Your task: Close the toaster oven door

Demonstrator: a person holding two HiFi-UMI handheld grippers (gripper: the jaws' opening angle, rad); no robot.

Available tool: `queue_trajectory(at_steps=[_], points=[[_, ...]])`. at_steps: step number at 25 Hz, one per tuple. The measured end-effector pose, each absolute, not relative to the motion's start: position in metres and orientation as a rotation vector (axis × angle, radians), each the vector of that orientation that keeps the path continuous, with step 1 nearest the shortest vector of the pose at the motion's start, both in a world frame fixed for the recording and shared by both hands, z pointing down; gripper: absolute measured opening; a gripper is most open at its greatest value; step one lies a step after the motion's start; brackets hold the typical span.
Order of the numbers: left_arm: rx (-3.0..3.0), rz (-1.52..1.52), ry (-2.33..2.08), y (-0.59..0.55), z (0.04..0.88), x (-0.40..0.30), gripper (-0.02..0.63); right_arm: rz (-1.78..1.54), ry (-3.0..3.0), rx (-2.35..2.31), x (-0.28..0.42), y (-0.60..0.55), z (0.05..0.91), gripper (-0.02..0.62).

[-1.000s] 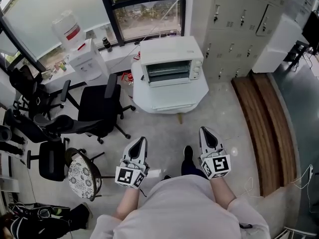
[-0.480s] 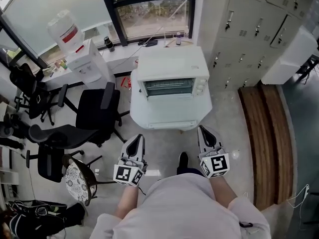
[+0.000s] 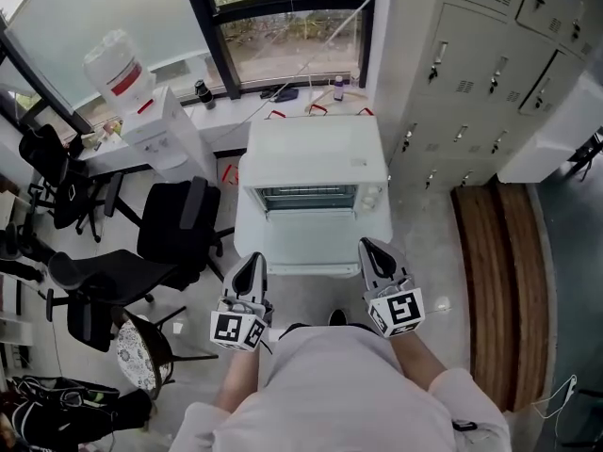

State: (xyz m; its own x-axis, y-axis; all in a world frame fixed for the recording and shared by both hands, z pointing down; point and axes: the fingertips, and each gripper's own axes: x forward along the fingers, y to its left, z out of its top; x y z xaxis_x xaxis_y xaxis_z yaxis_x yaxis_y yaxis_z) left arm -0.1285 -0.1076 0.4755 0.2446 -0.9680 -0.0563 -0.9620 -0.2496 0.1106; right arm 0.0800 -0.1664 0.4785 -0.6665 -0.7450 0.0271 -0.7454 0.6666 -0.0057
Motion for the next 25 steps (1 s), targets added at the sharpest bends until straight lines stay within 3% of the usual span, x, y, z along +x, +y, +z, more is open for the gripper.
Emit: queue_trajectory(at_steps=[25], points=[[2.421, -0.09, -1.624, -0.166, 0.523, -0.167, 0.021, 0.119, -2.761, 1.375, 0.047, -0.199, 0.489, 0.008]])
